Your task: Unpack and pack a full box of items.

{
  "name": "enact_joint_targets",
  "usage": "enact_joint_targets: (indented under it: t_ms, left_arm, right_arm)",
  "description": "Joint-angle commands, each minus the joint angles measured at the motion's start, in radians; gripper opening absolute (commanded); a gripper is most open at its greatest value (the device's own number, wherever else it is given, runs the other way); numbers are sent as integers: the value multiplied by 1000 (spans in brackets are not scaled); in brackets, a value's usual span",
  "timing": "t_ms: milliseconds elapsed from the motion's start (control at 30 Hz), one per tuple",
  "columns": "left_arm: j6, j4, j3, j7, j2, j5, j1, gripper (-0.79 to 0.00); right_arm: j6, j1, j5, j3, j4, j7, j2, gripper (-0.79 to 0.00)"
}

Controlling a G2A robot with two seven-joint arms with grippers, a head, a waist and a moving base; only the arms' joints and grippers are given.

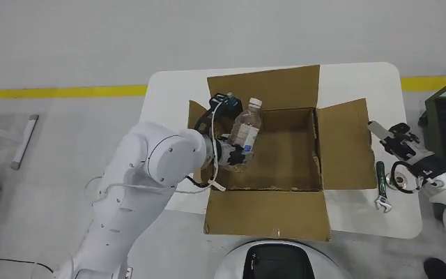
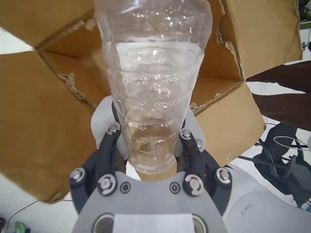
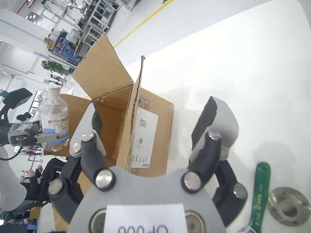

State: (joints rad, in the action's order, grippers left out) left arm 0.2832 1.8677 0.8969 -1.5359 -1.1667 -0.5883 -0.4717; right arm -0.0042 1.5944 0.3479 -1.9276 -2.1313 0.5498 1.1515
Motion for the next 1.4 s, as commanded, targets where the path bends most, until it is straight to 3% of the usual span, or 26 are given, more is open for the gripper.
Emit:
enact_joint_targets:
  t_ms: [0,133,600,833,1133,1367]
  left_arm:
    - [1,-38,-37,0,2,13,7,-785]
    - [37,-99,-69,36,-1,38,8,-785]
    - [37,-99,-69,36,-1,38,8,-785]
    - [64,-72,-120,80,-18,90,-9,-785]
    - [189,-302,-255,188,-53,195,84,-785]
    - [251,-422,-368,249,-56,298,181,-785]
  right_arm:
    - [2,12,4,-14,-9,-7,0,0]
    - [6,26,-8,-30,-11,-12,-1,0]
    - [-1,39,-9,-39,21,-21,-4,0]
    - [6,21,-8,-36,37,-17,-8,0]
    - [-2,15,-10,-31,44,-19,-11,0]
    - [-9,22,-11,-31,52,-20,-12,0]
